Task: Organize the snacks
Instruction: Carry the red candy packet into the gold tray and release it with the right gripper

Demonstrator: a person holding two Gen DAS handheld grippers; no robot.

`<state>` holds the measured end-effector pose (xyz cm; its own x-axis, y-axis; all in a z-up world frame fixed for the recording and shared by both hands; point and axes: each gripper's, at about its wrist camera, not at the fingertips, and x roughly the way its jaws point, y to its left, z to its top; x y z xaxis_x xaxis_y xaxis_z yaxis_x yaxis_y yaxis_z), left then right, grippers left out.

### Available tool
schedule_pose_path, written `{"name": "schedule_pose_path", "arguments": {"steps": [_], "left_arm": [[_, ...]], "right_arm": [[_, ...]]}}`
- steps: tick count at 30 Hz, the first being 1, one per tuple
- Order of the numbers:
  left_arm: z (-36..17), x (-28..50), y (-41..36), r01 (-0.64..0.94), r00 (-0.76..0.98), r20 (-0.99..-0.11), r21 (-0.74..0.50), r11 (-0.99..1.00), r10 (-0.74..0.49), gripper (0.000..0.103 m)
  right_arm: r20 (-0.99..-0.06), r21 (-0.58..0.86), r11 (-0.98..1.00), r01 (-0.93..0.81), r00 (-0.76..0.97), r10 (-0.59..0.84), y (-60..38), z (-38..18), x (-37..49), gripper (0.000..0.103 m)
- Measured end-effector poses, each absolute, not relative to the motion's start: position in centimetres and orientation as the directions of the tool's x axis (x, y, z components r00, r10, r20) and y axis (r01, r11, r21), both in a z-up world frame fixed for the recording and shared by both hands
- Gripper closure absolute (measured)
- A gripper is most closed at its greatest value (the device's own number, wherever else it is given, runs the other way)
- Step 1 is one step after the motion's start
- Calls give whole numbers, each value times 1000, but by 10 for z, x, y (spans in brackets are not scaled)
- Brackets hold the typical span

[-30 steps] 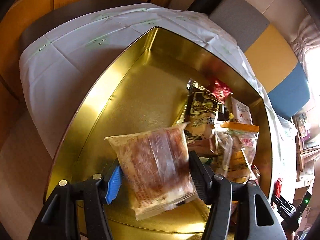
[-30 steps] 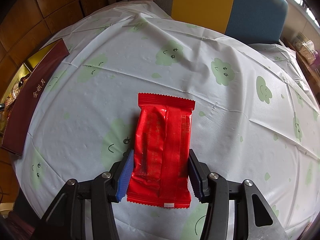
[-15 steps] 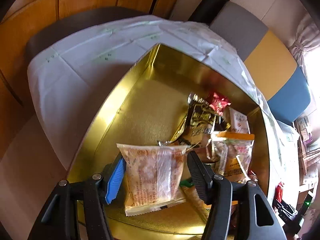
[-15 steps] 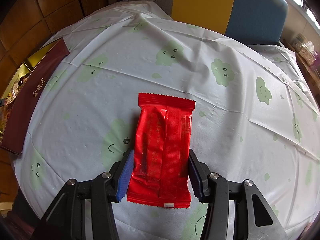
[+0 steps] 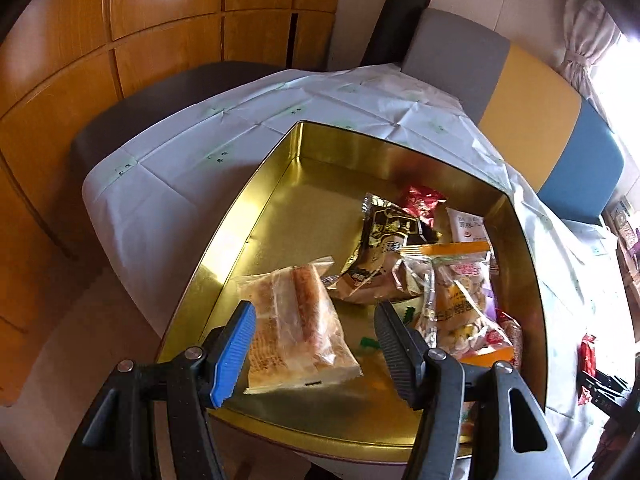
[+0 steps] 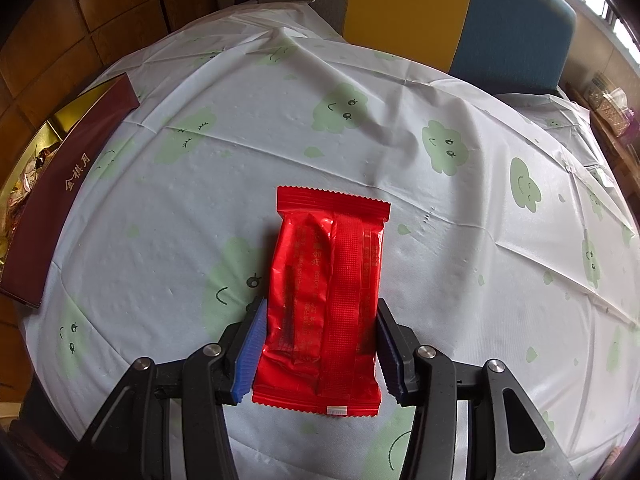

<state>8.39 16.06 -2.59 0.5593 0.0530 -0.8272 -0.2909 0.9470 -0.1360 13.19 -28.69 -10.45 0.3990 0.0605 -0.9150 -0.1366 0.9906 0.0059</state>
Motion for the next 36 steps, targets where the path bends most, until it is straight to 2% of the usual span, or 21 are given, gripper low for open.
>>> {"name": "schedule_pose_path", "arguments": {"steps": [20, 36], "left_arm": [[-4, 55, 115, -159, 645, -763, -84, 984, 39, 41], [-4, 48, 111, -138, 655, -755, -75, 988, 34, 41]], "right_arm": [[-927, 38, 995, -93, 368, 70, -296, -103, 139, 54], [-906, 108, 974, -201, 383, 180, -254, -91, 130, 54]]}}
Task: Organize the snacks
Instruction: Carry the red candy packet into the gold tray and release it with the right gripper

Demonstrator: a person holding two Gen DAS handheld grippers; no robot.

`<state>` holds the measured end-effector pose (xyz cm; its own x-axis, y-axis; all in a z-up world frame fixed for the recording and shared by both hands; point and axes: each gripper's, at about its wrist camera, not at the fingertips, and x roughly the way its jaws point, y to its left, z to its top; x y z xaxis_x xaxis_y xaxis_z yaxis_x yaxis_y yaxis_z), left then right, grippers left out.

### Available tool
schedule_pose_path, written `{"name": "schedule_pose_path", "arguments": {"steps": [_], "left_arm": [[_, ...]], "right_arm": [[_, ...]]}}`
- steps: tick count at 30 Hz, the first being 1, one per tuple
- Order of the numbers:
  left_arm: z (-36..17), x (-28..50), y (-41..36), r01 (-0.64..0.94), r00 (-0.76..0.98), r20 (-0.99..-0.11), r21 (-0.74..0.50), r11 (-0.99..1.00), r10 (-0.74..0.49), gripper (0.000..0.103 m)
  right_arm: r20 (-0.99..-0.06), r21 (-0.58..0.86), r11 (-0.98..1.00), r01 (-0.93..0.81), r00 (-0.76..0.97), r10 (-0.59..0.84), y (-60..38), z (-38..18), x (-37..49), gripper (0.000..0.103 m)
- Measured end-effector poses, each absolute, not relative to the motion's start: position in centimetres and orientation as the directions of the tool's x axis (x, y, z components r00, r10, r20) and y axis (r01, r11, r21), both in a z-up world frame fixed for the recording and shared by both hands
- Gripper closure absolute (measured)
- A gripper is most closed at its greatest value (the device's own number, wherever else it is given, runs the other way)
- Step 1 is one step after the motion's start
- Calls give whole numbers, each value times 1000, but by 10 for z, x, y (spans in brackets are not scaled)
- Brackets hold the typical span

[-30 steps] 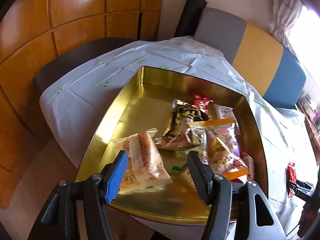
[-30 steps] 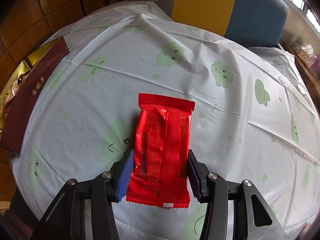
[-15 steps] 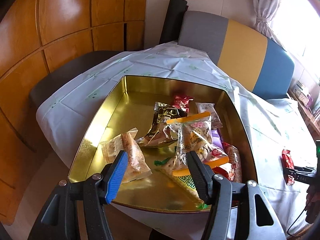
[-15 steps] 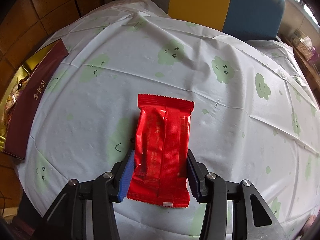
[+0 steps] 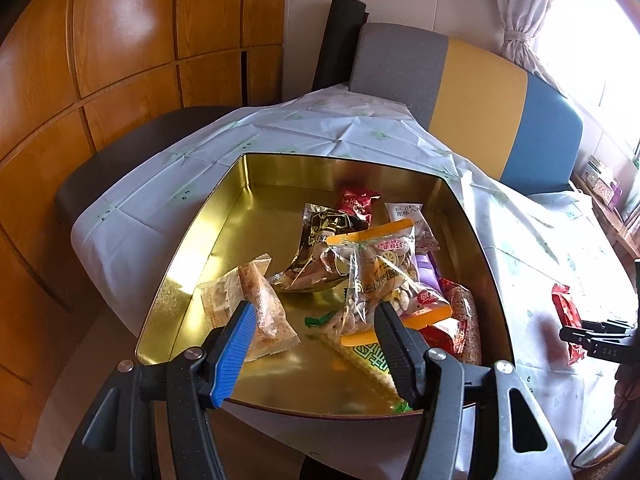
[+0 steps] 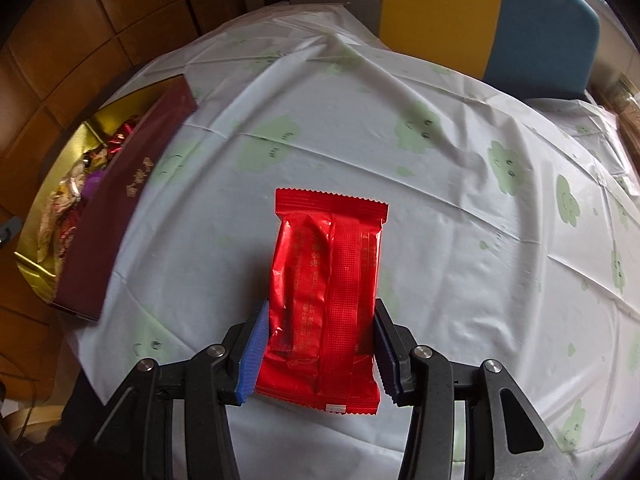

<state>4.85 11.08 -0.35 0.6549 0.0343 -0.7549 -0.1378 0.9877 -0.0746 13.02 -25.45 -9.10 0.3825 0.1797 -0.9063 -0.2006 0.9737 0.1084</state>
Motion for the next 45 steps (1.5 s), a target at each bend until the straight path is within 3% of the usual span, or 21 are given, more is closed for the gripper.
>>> {"name": "schedule_pose_path", "arguments": {"steps": [23, 33, 36, 45], "left_arm": [[-8, 52, 128, -179, 650, -758, -91, 980, 49, 41], [-13, 56, 146, -223, 635, -770, -114, 968, 56, 41], [-16, 57, 146, -223, 629, -776, -117, 968, 52, 41], [-17, 57, 146, -228, 628, -776, -111, 967, 59, 41]], "right_arm": [[-815, 140, 828, -544, 412, 408, -67, -7, 176, 54], [-898, 13, 818, -575, 353, 262, 6, -48, 229, 54], [-924, 45, 799, -600, 279, 262, 17, -62, 232, 52], [-894, 110, 810, -576, 298, 334, 5, -58, 220, 47]]}}
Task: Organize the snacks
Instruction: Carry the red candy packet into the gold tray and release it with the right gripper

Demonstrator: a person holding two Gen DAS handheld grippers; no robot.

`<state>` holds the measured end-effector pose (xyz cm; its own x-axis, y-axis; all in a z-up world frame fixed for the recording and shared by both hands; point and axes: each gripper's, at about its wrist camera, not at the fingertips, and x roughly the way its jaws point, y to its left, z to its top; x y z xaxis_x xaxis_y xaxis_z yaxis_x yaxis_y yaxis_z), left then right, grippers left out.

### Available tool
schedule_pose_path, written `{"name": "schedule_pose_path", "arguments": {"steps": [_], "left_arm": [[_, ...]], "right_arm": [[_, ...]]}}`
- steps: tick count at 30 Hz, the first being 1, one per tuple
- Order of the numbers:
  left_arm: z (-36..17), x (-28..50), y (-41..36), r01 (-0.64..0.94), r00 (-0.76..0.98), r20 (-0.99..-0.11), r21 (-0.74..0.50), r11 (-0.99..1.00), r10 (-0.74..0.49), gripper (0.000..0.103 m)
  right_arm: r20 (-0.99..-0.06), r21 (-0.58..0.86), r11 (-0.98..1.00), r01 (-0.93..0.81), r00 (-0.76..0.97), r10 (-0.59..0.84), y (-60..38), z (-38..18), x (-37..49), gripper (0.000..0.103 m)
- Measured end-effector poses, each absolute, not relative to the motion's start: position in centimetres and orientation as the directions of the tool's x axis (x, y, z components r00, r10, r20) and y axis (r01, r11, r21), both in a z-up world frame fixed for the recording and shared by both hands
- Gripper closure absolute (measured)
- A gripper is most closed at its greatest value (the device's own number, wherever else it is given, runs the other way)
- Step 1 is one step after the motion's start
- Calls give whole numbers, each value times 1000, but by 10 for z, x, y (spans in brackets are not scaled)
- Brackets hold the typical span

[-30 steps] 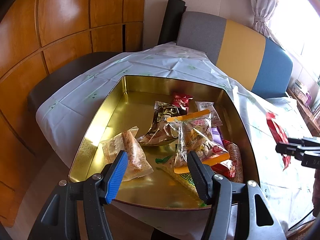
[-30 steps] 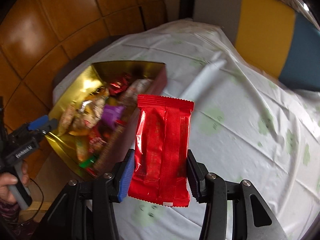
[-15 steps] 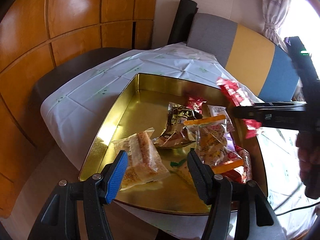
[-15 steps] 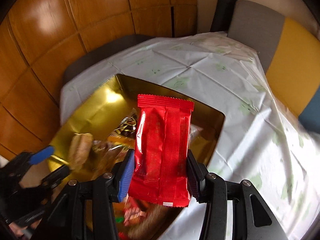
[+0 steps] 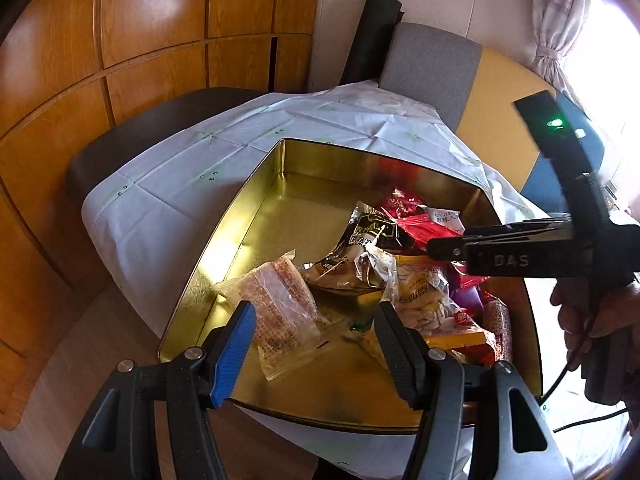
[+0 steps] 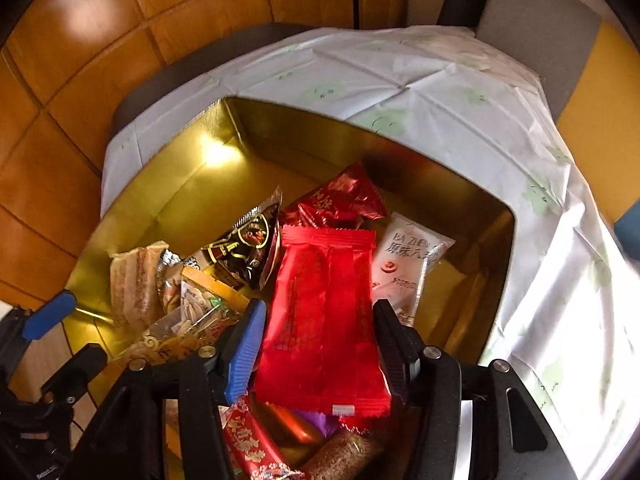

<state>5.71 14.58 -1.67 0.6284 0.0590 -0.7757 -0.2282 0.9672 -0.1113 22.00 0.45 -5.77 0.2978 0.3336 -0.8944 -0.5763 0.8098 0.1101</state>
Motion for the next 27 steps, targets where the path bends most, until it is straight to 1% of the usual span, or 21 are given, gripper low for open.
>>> {"name": "schedule_pose_path", "arguments": {"steps": [6, 7, 9, 13, 18, 20, 22, 24, 26, 27], "left_arm": [[-14, 56, 143, -237, 633, -769, -90, 967, 84, 41], [-13, 55, 142, -239, 633, -769, -85, 967, 89, 41], [-11, 54, 141, -243, 635, -766, -78, 967, 98, 41], [-6, 51, 138, -252, 646, -754, -65, 965, 118, 41], [6, 43, 134, -258, 676, -723, -51, 965, 143, 41], [11, 40, 131, -257, 691, -708, -53, 965, 145, 41], [16, 38, 128, -250, 706, -695, -60, 966, 139, 39], [20, 34, 123, -242, 716, -684, -53, 969, 142, 35], [23, 30, 115, -233, 730, -667, -38, 972, 149, 34], [25, 28, 111, -226, 736, -661, -33, 974, 149, 32]], "right_arm": [[-873, 96, 793, -602, 331, 358, 4, -49, 194, 48], [-878, 88, 787, -611, 326, 351, 6, -52, 190, 52], [-887, 73, 780, -621, 317, 336, 8, -57, 184, 55], [-874, 104, 791, -604, 325, 363, 5, -56, 182, 55], [-823, 136, 809, -571, 389, 413, -16, -32, 160, 54], [-799, 153, 823, -547, 422, 429, -27, -21, 146, 48], [-772, 152, 843, -516, 470, 427, -38, -12, 130, 37], [-751, 149, 861, -486, 511, 418, -48, -7, 114, 35], [-736, 143, 883, -448, 548, 397, -57, -5, 101, 34], [-729, 140, 892, -429, 565, 387, -62, -5, 95, 32]]}}
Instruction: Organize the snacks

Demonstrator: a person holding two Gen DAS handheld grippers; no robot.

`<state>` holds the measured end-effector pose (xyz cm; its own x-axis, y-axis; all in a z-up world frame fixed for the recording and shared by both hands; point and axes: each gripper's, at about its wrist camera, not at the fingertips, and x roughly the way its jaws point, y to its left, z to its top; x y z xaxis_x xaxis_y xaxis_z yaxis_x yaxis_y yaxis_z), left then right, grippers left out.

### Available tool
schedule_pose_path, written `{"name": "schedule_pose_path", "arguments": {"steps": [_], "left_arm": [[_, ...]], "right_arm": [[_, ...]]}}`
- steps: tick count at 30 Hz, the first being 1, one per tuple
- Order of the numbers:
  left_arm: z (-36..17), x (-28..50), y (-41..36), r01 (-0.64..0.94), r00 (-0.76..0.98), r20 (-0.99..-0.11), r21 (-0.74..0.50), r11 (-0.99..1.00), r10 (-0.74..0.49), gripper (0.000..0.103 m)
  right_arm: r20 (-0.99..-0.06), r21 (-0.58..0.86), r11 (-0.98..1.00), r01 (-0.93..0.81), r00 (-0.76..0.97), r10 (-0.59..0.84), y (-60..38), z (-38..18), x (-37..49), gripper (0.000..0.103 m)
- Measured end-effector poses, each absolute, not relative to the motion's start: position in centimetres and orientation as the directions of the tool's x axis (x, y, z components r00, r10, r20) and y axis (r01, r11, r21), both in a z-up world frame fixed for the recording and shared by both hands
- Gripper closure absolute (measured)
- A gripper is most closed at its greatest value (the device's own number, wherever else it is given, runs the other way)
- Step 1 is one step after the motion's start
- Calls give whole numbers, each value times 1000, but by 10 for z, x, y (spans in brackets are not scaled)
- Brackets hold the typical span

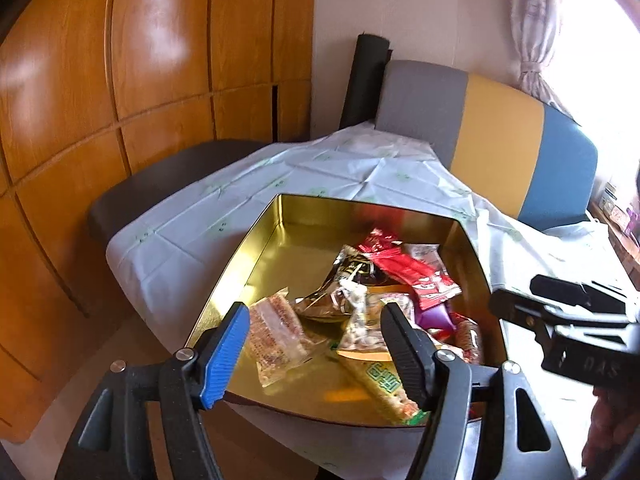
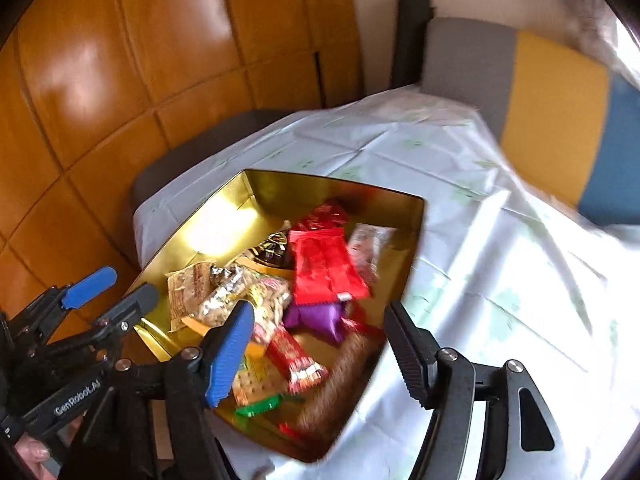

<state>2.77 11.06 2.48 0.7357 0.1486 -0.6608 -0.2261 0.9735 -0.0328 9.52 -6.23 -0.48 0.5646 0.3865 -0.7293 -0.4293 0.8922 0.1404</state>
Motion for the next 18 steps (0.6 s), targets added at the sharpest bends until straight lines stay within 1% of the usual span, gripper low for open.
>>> {"name": "schedule_pose_path", "arguments": {"steps": [1, 4, 11, 13, 18], "left_arm": [[26, 26, 107, -220, 739, -658, -31, 975, 146, 30], [27, 21, 96, -213, 745, -649, -14, 977, 153, 26], [26, 13, 75, -201, 753, -636, 26, 979, 171, 26], [27, 11, 70, -200, 757, -628, 40, 979, 181, 26], [29, 7, 67, -194, 765, -619, 42, 980, 178, 26]], "right_arm": [[-722, 143, 901, -410, 579, 378, -67, -5, 89, 29], [-718, 156, 925, -346, 604, 347, -83, -10, 75, 27], [-718, 141, 951, -276, 633, 290, -104, -21, 56, 25], [-714, 136, 954, -267, 641, 281, -107, -21, 53, 23], [-697, 128, 958, -257, 664, 271, -109, -19, 49, 23]]}}
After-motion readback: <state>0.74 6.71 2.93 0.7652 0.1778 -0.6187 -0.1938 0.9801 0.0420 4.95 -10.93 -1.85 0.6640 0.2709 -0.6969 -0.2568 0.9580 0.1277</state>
